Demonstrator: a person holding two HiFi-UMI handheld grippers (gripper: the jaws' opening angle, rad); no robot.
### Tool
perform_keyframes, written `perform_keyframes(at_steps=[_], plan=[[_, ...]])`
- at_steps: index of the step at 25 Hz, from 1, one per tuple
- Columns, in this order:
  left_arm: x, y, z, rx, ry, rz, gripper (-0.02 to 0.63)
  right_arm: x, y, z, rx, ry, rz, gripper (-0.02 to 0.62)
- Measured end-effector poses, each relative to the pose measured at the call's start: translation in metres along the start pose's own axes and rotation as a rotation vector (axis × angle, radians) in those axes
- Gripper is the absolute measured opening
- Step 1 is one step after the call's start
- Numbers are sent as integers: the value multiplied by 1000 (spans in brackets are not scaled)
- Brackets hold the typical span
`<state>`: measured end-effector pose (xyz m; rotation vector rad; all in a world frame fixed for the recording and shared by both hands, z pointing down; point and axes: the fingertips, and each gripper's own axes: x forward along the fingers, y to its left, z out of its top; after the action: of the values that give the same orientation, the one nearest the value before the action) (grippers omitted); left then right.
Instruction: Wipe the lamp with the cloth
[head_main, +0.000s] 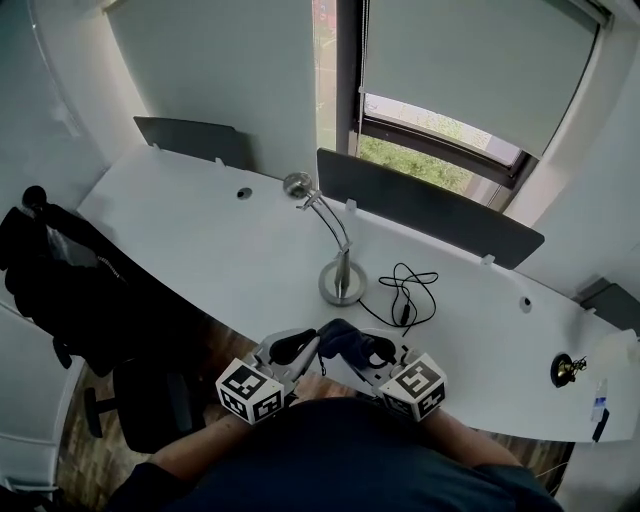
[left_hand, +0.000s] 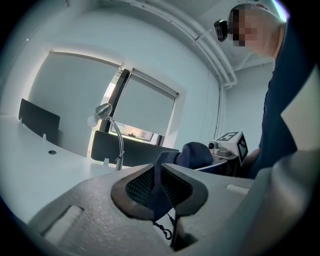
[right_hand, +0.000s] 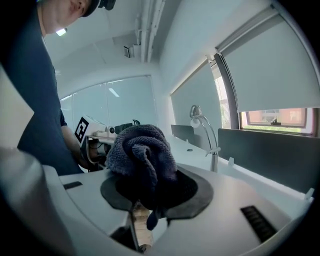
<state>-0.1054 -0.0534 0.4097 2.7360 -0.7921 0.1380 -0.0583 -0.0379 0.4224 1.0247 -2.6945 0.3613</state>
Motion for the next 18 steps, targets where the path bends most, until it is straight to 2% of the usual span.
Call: perform_keyframes(at_steps=[10, 18], plan=[[-11, -11, -4, 28, -26, -25, 11, -2, 18, 7, -37, -47, -11, 144], [-12, -11, -3, 47, -41, -55, 8, 4, 20, 1, -22, -45, -5, 144]])
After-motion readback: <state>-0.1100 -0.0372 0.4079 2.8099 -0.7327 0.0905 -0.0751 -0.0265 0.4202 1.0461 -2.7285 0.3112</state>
